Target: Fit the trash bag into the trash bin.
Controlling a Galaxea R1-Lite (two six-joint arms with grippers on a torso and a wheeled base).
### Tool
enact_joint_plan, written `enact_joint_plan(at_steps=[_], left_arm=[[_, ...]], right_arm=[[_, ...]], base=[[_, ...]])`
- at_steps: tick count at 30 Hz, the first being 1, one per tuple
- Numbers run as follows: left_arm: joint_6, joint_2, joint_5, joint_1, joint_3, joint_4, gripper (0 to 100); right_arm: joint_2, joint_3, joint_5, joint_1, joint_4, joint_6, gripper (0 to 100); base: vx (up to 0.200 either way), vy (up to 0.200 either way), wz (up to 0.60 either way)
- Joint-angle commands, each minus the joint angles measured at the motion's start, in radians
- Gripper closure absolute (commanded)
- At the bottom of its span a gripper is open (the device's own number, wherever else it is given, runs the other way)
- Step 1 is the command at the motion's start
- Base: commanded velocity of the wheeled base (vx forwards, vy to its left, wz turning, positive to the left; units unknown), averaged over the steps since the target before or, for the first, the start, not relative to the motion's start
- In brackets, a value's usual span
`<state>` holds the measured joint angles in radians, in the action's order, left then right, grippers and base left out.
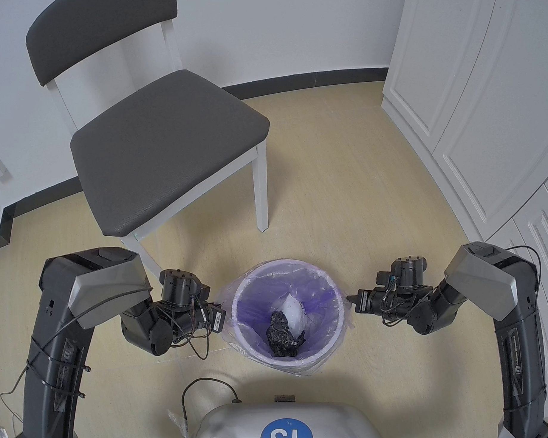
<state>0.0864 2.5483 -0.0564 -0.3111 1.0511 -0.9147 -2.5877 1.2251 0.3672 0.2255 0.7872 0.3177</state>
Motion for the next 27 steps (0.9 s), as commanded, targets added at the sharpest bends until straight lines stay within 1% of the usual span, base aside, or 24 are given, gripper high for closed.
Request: enact_joint_plan(at_steps=[1,6,7,8,9,13,15,19,20,22,25,27], left_arm=[[0.0,0.007,0.001,0.001,-0.003,0.0,100],[-0.002,0.01,0.001,0.003,-0.003,-0.006,100],[-0.002,0.01,0.001,0.003,-0.003,-0.007,100],[-0.002,0.006,0.001,0.003,-0.008,-0.009,100],[-0.002,0.003,0.003,0.003,-0.013,-0.01,0],[-0.014,-0.008,0.001,0.004,-0.02,-0.01,0],[-0.028,-0.034,0.004,0.013,-0.049,-0.012,0],[-0.028,-0.046,0.004,0.017,-0.062,-0.012,0],[-0.017,-0.086,0.016,0.032,-0.112,-0.012,0],[-0.017,-0.103,0.021,0.035,-0.128,-0.012,0],[-0.011,-0.115,0.056,0.041,-0.151,-0.012,0],[-0.01,-0.118,0.067,0.044,-0.154,-0.012,0]], right_arm=[[0.004,0.001,0.001,0.0,-0.002,-0.003,100],[0.006,-0.006,0.001,0.0,0.0,-0.02,100],[0.006,-0.007,0.001,0.0,0.001,-0.023,0],[0.006,-0.012,0.001,-0.002,0.001,-0.029,0],[0.006,-0.013,0.001,0.0,0.001,-0.031,0],[0.004,-0.016,-0.001,-0.002,0.006,-0.028,0],[0.009,-0.024,-0.01,-0.017,0.006,-0.034,0],[0.012,-0.029,-0.011,-0.022,0.006,-0.035,0],[0.026,-0.056,-0.011,-0.04,0.006,-0.074,0],[0.027,-0.067,-0.011,-0.045,0.006,-0.092,0],[0.026,-0.081,-0.013,-0.058,0.006,-0.123,0],[0.026,-0.085,-0.013,-0.063,0.004,-0.126,0]], base=[[0.0,0.0,0.0],[0.0,0.0,0.0],[0.0,0.0,0.0],[0.0,0.0,0.0],[0.0,0.0,0.0],[0.0,0.0,0.0],[0.0,0.0,0.0],[0.0,0.0,0.0],[0.0,0.0,0.0],[0.0,0.0,0.0],[0.0,0.0,0.0],[0.0,0.0,0.0]])
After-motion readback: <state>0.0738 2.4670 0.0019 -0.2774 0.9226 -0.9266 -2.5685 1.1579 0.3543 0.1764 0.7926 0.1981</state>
